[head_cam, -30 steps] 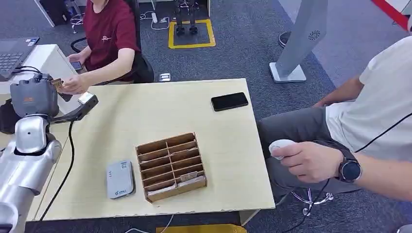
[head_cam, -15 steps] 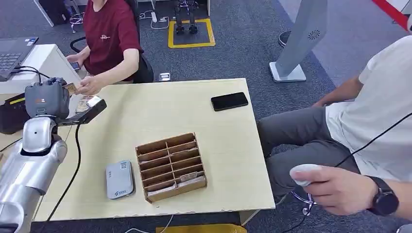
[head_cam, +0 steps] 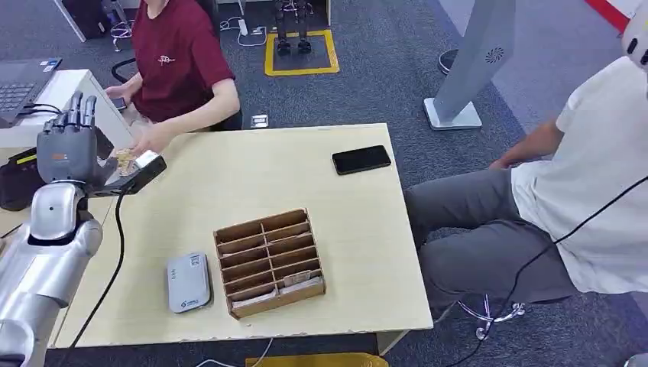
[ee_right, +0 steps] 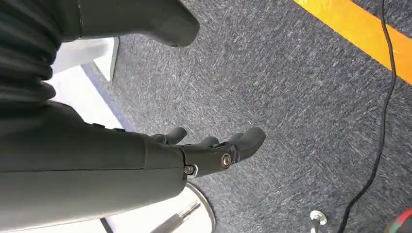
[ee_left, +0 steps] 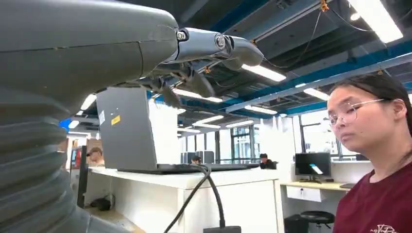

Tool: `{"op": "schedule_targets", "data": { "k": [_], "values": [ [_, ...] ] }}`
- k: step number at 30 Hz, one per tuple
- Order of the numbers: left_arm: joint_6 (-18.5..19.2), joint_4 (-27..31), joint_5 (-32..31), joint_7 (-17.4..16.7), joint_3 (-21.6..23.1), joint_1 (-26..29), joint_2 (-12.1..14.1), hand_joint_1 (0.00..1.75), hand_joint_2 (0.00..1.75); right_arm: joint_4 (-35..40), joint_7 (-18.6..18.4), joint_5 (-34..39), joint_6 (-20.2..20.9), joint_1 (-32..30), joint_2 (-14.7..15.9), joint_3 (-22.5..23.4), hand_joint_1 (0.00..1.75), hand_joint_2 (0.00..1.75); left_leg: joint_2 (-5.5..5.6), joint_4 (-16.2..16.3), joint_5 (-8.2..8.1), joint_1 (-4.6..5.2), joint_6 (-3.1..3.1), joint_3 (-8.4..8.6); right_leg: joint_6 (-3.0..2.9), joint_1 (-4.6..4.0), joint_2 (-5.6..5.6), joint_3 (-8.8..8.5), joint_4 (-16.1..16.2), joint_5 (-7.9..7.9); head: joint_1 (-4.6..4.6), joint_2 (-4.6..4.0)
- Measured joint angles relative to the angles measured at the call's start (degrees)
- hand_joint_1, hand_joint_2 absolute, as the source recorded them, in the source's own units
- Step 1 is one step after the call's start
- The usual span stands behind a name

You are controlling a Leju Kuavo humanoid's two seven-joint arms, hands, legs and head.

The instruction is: Pass the card to the sensor for recognition and then transmit it.

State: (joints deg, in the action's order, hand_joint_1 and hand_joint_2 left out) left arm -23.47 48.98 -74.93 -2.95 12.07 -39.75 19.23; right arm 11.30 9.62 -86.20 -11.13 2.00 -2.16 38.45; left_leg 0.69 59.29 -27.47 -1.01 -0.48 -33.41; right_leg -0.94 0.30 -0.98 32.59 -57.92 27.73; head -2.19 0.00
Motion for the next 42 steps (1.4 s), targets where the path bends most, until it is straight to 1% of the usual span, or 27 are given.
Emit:
{"op": "schedule_targets", "data": {
  "k": [4, 6, 8, 10, 13, 15, 18, 19, 20, 21, 22, 23, 24, 25, 26, 27, 28, 29, 30, 32, 33, 34, 36, 37, 38, 40, 42],
  "values": [
    [0.0, 0.1, 0.0, 0.0, 0.0, 0.0, 0.0, 0.00, 1.75, 0.0, 0.0, 0.0, 0.0, 0.0, 0.0, 0.0, 0.00, 1.75, 0.00, 0.0, 0.00, 0.00, 0.00, 0.00, 0.00, 0.00, 0.00, 0.00, 0.0, 0.00, 0.02, 0.00],
    [-0.5, 0.6, 0.5, 0.6, 0.0, 0.4, 0.3, 0.00, 1.75, 0.0, 0.1, 0.0, 0.0, 0.0, 0.0, 0.0, 0.00, 1.75, -0.01, 0.0, 0.00, 0.00, 0.00, -0.01, 0.00, 0.00, -0.01, 0.00, 0.0, 0.00, 0.00, 0.00],
    [-1.1, 1.8, 1.5, 1.3, 0.0, 1.6, 1.4, 0.00, 1.75, 0.0, 0.2, 0.1, -0.1, -0.1, 0.0, 0.0, 0.00, 1.75, -0.06, 0.0, 0.00, 0.00, 0.00, -0.01, 0.00, 0.00, -0.08, 0.00, 0.0, 0.00, 0.00, 0.00],
    [-1.6, 3.9, 3.5, 2.0, -0.3, 3.7, 3.3, 0.00, 1.75, 0.0, 0.2, 0.1, -0.1, -0.3, 0.1, 0.0, 0.00, 1.75, -0.12, 0.0, -0.01, 0.00, 0.00, 0.01, 0.00, 0.00, -0.14, 0.01, 0.0, 0.01, 0.00, 0.00],
    [-1.6, 7.7, 9.4, 4.2, -2.7, 8.2, 6.0, 0.00, 1.75, 0.0, 0.0, 0.2, 0.2, -0.7, 0.2, 0.0, 0.00, 1.75, -0.11, -0.1, -0.02, -0.01, -0.01, 0.00, -0.01, 0.00, -0.14, 0.03, 0.0, 0.04, 0.02, 0.00],
    [-2.2, 11.1, 12.9, 6.0, -5.5, 12.1, 7.5, 0.00, 1.75, 0.0, 0.2, 0.2, 0.2, -0.9, 0.2, 0.1, 0.00, 1.75, -0.13, -0.1, -0.05, -0.02, -0.05, 0.00, -0.02, -0.01, -0.16, 0.04, 0.0, 0.06, 0.00, 0.00],
    [-5.7, 17.2, 14.9, 7.9, -9.8, 20.4, 9.4, 0.00, 1.75, 0.0, 0.3, 0.4, 0.0, -1.2, 0.2, 0.5, 0.00, 1.75, -0.30, -0.1, -0.14, -0.01, -0.10, -0.02, -0.09, 0.00, -0.31, -0.05, 0.0, 0.15, -0.04, 0.00],
    [-6.6, 20.7, 16.5, 9.3, -12.3, 25.4, 9.2, 0.00, 1.75, 0.0, -0.1, 0.7, 0.0, -1.4, 0.2, 0.7, 0.00, 1.75, -0.36, -0.2, -0.26, 0.05, -0.03, 0.03, -0.08, 0.04, -0.34, -0.09, 0.0, 0.22, 0.02, 0.00],
    [-6.4, 26.1, 19.1, 12.4, -16.0, 32.7, 7.5, 0.00, 1.75, -0.1, -0.5, 1.3, -0.1, -1.7, 0.2, 1.2, 0.00, 1.75, -0.73, -0.3, -0.51, 0.26, -0.12, 0.44, -0.11, 0.22, -0.68, -0.19, 0.0, 0.28, 0.22, 0.00],
    [-4.6, 33.3, 22.2, 18.8, -21.5, 39.6, 4.5, 0.00, 1.75, -0.1, -0.5, 1.9, -0.6, -2.6, 0.0, 2.1, 0.00, 1.75, -1.10, -0.3, -0.72, 0.50, 0.07, 0.88, 0.11, 0.47, -1.12, -0.22, 0.0, 0.46, -0.09, 0.00],
    [-1.0, 37.6, 24.3, 27.0, -28.4, 43.3, -1.1, 0.00, 1.75, -0.2, -0.6, 2.4, -0.9, -3.6, 0.0, 2.7, 0.00, 1.75, -1.12, -0.3, -0.73, 0.54, 0.26, 0.82, 0.46, 0.52, -1.17, -0.29, 0.0, 0.69, -1.12, 0.00],
    [4.7, 41.1, 23.8, 37.0, -35.3, 45.2, -6.7, 0.00, 1.75, -0.2, -1.1, 2.4, -1.0, -4.1, -0.1, 3.5, 0.00, 1.75, -0.72, -0.2, -0.73, 0.41, 0.32, 0.63, 0.53, 0.46, -0.81, -0.35, 0.0, 0.78, -1.14, 0.00],
    [8.1, 43.8, 22.4, 42.8, -42.5, 46.3, -11.4, 0.00, 1.75, -0.4, -1.2, 2.4, -1.0, -4.5, -0.2, 4.0, 0.00, 1.75, -0.55, -0.1, -0.79, 0.27, 0.36, 0.43, 0.49, 0.28, -0.62, -0.40, 0.1, 0.78, -0.08, 0.00],
    [10.0, 45.5, 19.8, 46.2, -50.6, 46.5, -14.0, 0.00, 1.75, -0.4, -1.5, 2.3, -1.0, -4.7, -0.3, 4.5, 0.00, 1.75, -0.71, -0.1, -0.89, 0.25, 0.32, 0.38, 0.34, 0.26, -0.68, -0.36, 0.1, 0.68, 0.57, 0.00],
    [10.3, 46.0, 16.6, 46.1, -59.8, 45.7, -17.2, 0.00, 1.75, -0.4, -1.8, 2.1, -0.8, -4.9, -0.4, 5.0, 0.00, 1.75, -0.86, -0.1, -0.96, 0.35, 0.30, 0.49, 0.35, 0.28, -0.85, -0.35, 0.1, 0.68, 0.52, 0.00],
    [10.0, 45.9, 14.4, 43.0, -68.0, 44.9, -19.5, 0.00, 1.75, -0.4, -1.9, 2.0, -0.6, -5.1, -0.5, 5.3, 0.00, 1.75, -0.94, -0.2, -1.01, 0.40, 0.30, 0.59, 0.37, 0.33, -0.91, -0.37, 0.1, 0.70, 0.37, 0.00],
    [8.7, 45.4, 13.6, 39.5, -73.8, 44.5, -21.1, 0.00, 1.75, -0.5, -2.0, 2.0, -0.5, -5.3, -0.7, 5.6, 0.00, 1.75, -0.99, -0.2, -1.05, 0.41, 0.32, 0.67, 0.37, 0.38, -0.95, -0.38, 0.1, 0.70, 0.24, 0.00],
    [6.5, 44.1, 13.4, 35.3, -78.5, 44.5, -22.6, 0.00, 1.75, -0.5, -2.0, 2.0, -0.5, -5.3, -0.8, 5.9, 0.00, 1.75, -0.98, -0.2, -1.05, 0.37, 0.32, 0.66, 0.37, 0.36, -0.96, -0.39, 0.1, 0.71, 0.13, 0.00],
    [3.3, 42.3, 12.8, 30.7, -82.8, 44.5, -23.3, 0.00, 1.75, -0.5, -2.0, 2.0, -0.7, -5.3, -0.9, 6.3, 0.00, 1.75, -0.92, -0.2, -1.04, 0.36, 0.32, 0.67, 0.32, 0.36, -0.90, -0.38, 0.1, 0.76, 0.09, 0.00],
    [-1.5, 38.5, 10.8, 22.8, -87.8, 44.2, -24.2, 0.00, 1.75, -0.5, -1.9, 2.1, -0.8, -5.1, -0.9, 6.8, 0.00, 1.75, -0.52, -0.2, -1.02, 0.36, 0.35, 0.65, 0.36, 0.36, -0.48, -0.48, 0.1, 0.85, 0.13, 0.00],
    [-3.6, 35.9, 8.5, 16.6, -90.2, 43.8, -24.6, 0.00, 1.75, -0.5, -1.9, 2.0, -0.8, -4.9, -1.0, 7.1, 0.00, 1.75, -0.36, -0.2, -1.02, 0.37, 0.35, 0.67, 0.44, 0.37, -0.33, -0.58, 0.1, 0.92, 0.11, 0.00],
    [-4.7, 33.2, 5.6, 10.2, -92.2, 43.6, -25.0, 0.00, 1.75, -0.5, -2.2, 1.9, -0.7, -4.7, -1.0, 7.5, 0.00, 1.75, -0.27, -0.2, -1.02, 0.38, 0.35, 0.71, 0.43, 0.38, -0.25, -0.68, 0.1, 0.94, 0.11, 0.00],
    [-5.9, 28.4, 0.6, 0.3, -94.9, 43.4, -26.3, 0.00, 1.75, -0.5, -2.9, 1.3, -0.2, -4.4, -1.2, 7.8, 0.00, 1.75, -0.23, -0.2, -1.02, 0.38, 0.35, 0.77, 0.43, 0.38, -0.21, -0.74, 0.1, 0.95, 0.13, 0.00],
    [-6.4, 26.1, -1.0, -2.7, -95.7, 43.1, -27.3, 0.00, 1.75, -0.5, -3.2, 1.0, 0.1, -4.3, -1.2, 7.9, 0.00, 1.75, -0.12, -0.2, -1.01, 0.40, 0.36, 0.76, 0.43, 0.39, -0.12, -0.76, 0.1, 0.95, 0.11, 0.00],
    [-7.3, 23.3, -2.6, -5.0, -96.4, 42.7, -28.2, 0.00, 1.75, -0.5, -3.7, 0.9, 0.5, -4.3, -1.3, 8.0, 0.00, 1.75, 0.00, -0.1, -0.99, 0.41, 0.40, 0.76, 0.45, 0.40, 0.01, -0.81, 0.1, 0.96, 0.11, 0.00],
    [-9.7, 17.1, -5.5, -6.9, -97.6, 42.0, -30.1, 0.00, 1.75, -0.5, -4.7, 0.5, 1.0, -4.4, -1.6, 8.2, 0.00, 1.75, 0.12, -0.1, -0.97, 0.43, 0.44, 0.77, 0.47, 0.42, 0.16, -0.90, 0.2, 0.96, 0.11, 0.00],
    [-10.7, 10.8, -8.2, -9.0, -98.1, 41.2, -31.2, 0.00, 1.75, -0.5, -5.2, 0.5, 1.4, -4.4, -1.8, 8.3, 0.00, 1.75, 0.12, -0.1, -0.96, 0.46, 0.47, 0.77, 0.49, 0.45, 0.20, -0.94, 0.2, 0.94, 0.13, 0.00]
  ]
}}
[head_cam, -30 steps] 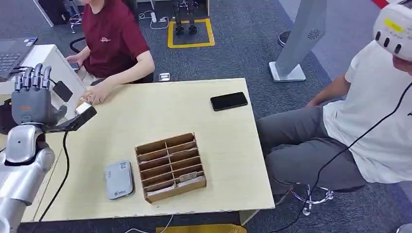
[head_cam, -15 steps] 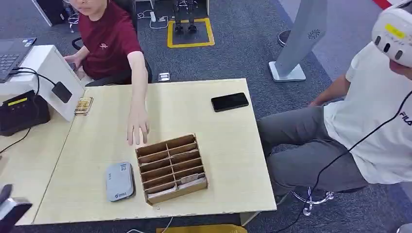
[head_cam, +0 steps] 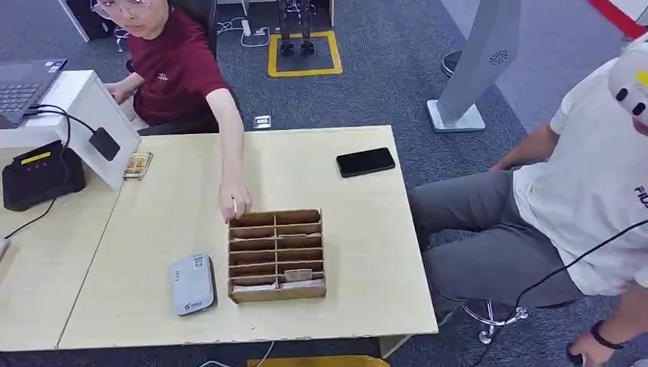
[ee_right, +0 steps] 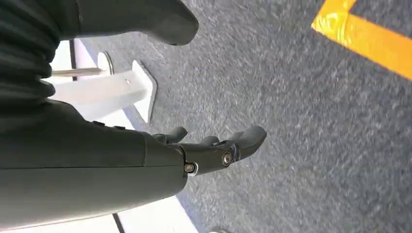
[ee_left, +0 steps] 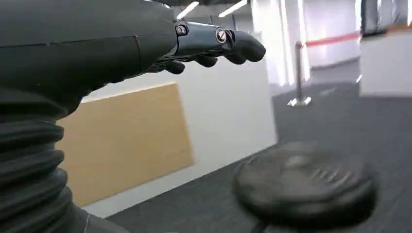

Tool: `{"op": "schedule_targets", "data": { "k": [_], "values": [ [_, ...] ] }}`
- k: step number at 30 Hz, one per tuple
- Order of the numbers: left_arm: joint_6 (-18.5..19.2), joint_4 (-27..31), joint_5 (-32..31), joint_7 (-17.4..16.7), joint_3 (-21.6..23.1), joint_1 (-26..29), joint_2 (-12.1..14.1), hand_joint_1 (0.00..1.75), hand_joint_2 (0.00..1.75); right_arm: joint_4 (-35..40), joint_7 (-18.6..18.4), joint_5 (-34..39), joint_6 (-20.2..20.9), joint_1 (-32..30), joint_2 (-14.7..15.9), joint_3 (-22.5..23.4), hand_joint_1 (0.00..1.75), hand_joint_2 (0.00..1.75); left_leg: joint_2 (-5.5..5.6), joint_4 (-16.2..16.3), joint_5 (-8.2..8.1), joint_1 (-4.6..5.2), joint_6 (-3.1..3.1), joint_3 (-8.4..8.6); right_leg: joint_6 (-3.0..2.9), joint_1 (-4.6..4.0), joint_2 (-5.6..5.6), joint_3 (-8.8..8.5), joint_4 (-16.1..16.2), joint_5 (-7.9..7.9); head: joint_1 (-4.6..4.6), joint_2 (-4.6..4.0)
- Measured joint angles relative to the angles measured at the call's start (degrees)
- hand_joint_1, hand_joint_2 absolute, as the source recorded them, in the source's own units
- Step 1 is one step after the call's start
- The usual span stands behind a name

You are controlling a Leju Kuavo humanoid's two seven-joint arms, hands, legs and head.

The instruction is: Pass the card to the sensor for recognition and then transmit it.

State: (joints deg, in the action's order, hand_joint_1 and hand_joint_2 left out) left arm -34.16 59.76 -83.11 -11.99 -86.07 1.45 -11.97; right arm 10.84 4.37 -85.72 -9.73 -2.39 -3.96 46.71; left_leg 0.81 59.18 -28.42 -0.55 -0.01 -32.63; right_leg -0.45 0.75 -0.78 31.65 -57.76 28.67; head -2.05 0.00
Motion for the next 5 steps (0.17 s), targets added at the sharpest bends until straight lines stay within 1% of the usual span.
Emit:
{"op": "schedule_targets", "data": {
  "k": [2, 3, 5],
  "values": [
    [0.6, -7.7, -4.4, -1.1, 0.0, -0.6, -0.5, 0.00, 1.75, 0.0, -0.1, 0.0, 0.0, 0.0, -0.2, 0.6, 0.00, 1.75, 0.00, 0.0, 0.02, 0.05, 0.04, 0.03, 0.01, 0.02, 0.00, -0.02, 0.0, -0.01, -0.07, 0.00],
    [1.0, -11.1, -5.6, -1.2, 0.0, -0.8, -0.8, 0.00, 1.75, 0.0, -0.1, 0.0, 0.0, 0.0, -0.3, 0.9, 0.00, 1.75, 0.00, 0.0, 0.02, 0.03, 0.04, 0.03, 0.01, 0.02, 0.00, -0.02, 0.0, -0.01, -0.04, 0.00],
    [1.1, -15.9, -5.7, -1.3, 0.0, -1.4, -1.4, 0.00, 1.75, 0.0, -0.1, 0.0, 0.0, 0.0, -0.4, 1.0, 0.00, 1.75, -0.01, 0.0, 0.02, 0.00, 0.04, 0.04, 0.02, 0.00, -0.01, -0.06, 0.0, -0.01, 0.00, 0.00]
  ]
}}
